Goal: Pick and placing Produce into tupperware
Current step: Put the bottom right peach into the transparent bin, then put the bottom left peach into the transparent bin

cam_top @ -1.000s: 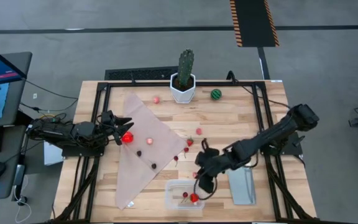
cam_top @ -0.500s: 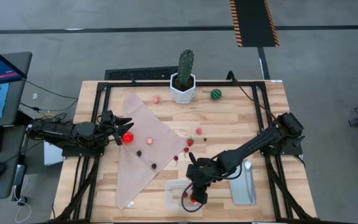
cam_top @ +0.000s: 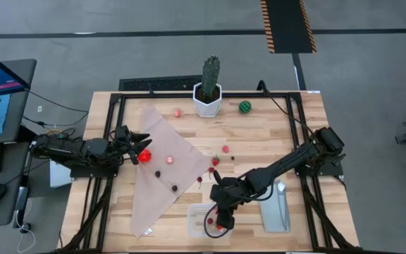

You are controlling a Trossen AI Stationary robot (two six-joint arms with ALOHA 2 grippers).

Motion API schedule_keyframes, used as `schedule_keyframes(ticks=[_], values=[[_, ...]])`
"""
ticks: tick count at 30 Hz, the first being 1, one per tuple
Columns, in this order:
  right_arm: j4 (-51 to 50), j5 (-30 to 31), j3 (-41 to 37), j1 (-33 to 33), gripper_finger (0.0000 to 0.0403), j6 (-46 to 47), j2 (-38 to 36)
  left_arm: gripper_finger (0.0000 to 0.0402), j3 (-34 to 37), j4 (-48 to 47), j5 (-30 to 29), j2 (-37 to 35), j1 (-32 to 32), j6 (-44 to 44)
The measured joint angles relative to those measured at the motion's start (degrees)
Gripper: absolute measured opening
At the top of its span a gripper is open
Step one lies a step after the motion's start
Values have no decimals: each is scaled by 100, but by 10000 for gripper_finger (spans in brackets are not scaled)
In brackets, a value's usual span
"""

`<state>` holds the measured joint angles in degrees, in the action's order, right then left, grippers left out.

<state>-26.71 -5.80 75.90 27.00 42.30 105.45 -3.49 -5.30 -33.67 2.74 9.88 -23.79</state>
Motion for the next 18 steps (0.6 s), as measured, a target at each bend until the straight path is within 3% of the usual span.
schedule_keyframes(ticks=[12, 18], values=[[1, -35, -2, -7, 239, -77, 0, 149, 0, 0, 2, 0, 2, -2], [-127, 109, -6, -85, 255, -457, -325, 149, 0, 0, 6, 0, 0, -2]])
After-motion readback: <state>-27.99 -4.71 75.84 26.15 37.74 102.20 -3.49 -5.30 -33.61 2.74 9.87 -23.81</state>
